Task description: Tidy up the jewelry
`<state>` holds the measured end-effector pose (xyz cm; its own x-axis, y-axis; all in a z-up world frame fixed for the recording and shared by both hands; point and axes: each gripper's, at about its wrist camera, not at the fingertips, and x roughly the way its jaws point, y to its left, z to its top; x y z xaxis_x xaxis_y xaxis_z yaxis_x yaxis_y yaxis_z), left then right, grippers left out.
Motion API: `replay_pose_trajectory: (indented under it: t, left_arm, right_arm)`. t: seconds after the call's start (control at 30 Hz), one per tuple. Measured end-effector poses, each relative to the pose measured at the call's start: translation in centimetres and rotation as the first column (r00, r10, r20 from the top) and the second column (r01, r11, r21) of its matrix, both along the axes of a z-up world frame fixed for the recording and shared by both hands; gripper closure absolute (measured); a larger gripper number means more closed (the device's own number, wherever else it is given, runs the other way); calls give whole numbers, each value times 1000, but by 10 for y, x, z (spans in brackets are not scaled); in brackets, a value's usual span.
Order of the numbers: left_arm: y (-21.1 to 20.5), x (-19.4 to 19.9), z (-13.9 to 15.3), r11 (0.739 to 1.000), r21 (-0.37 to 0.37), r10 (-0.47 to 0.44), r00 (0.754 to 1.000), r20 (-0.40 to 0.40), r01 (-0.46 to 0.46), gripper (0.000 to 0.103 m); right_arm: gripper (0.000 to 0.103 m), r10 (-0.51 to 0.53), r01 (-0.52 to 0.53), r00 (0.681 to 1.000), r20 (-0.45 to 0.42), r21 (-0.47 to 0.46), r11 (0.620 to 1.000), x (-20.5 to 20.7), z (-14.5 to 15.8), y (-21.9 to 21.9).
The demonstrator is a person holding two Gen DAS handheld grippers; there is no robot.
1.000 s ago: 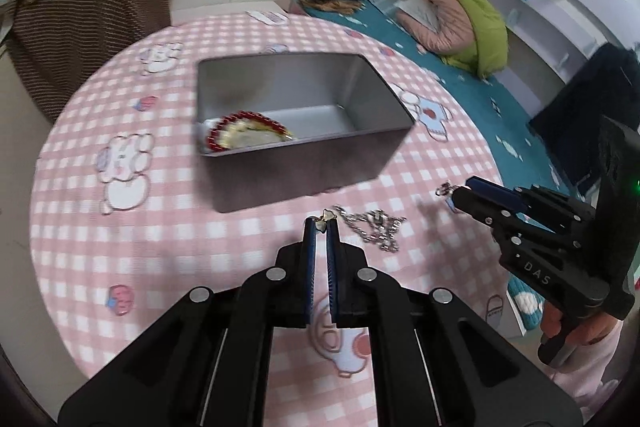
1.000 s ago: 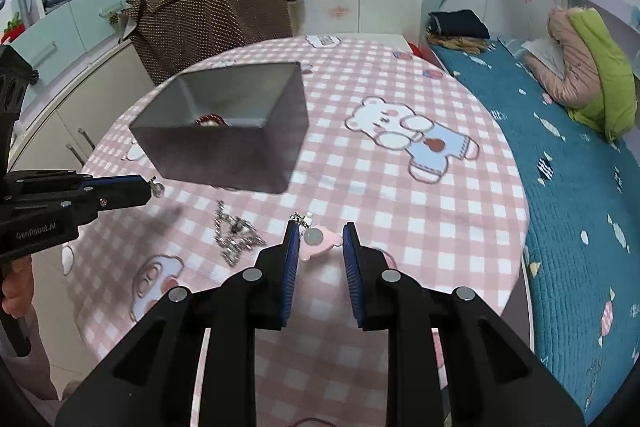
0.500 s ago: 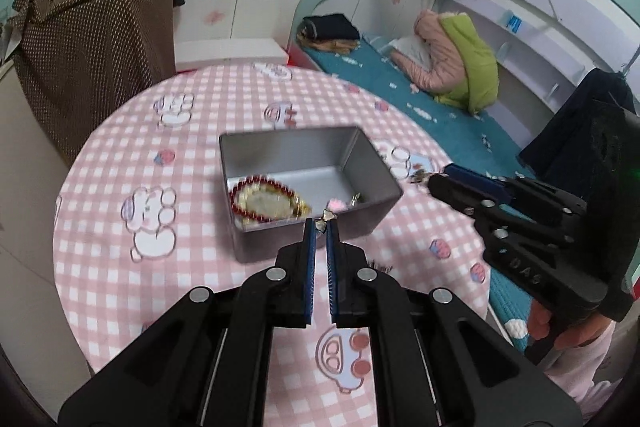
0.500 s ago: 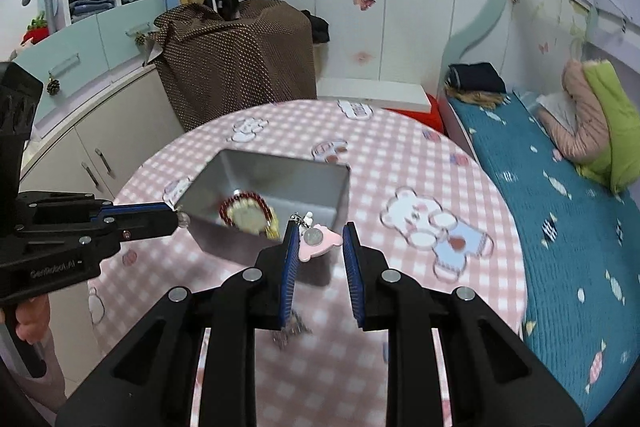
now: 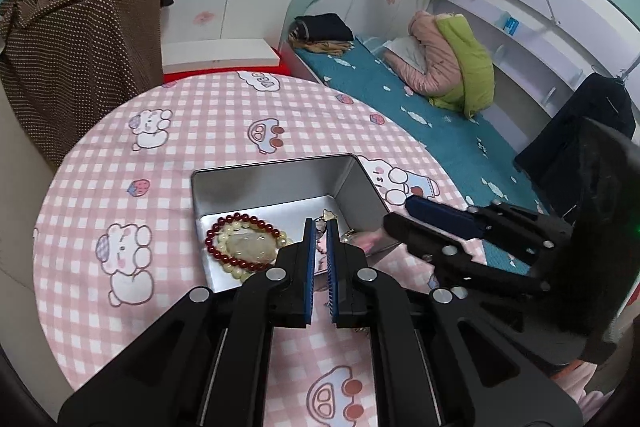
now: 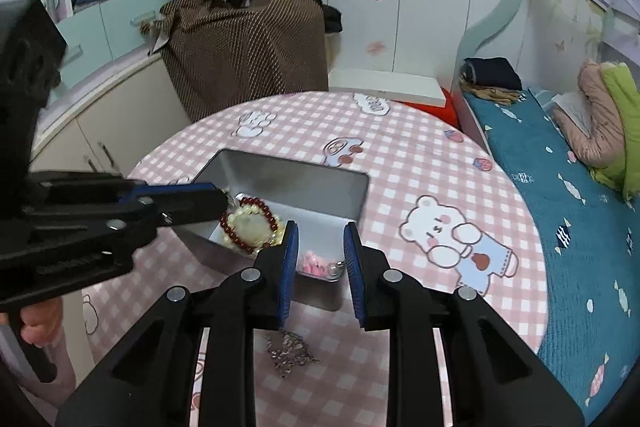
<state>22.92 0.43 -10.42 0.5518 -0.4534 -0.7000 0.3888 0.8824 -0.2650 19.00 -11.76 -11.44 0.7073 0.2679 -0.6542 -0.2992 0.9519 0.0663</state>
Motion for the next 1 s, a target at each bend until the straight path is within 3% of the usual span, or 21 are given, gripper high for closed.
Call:
replay_pose_trajectory:
  t: [0.17,0.43,0.5,0.53,0.73,1.0]
  left_arm:
    - [-14,8,-5,1000,-1,-26,1000,-15,26,98]
    - [-38,16,-15,998,16,-61,997,-40,61,97]
    - [-40,17,-17,998,23,-58,997,-57,59,84]
    - [-40,16,-17,998,30,-52,997,-54,54,84]
    - [-34,10,-14,998,39,-40,998,-42,42,84]
    - [-20,-12,-8,998,49,-29,999,-22,30,84]
  right_arm:
    - [77,-56,56,998,7,-13,998,-2,2,-19]
    - [76,-131,131,990,-50,-4,991,-6,-15,-45]
    - [71,-141,141,988,-57,-6,990,-8,-18,-48]
    - [71,-143,143,988,-60,-6,990,-9,-19,-49]
    - [70,-135,135,989,-67,0,991,-14,-21,-49]
    - [70,-44,43,993,-106,-6,999,-24,-32,-20]
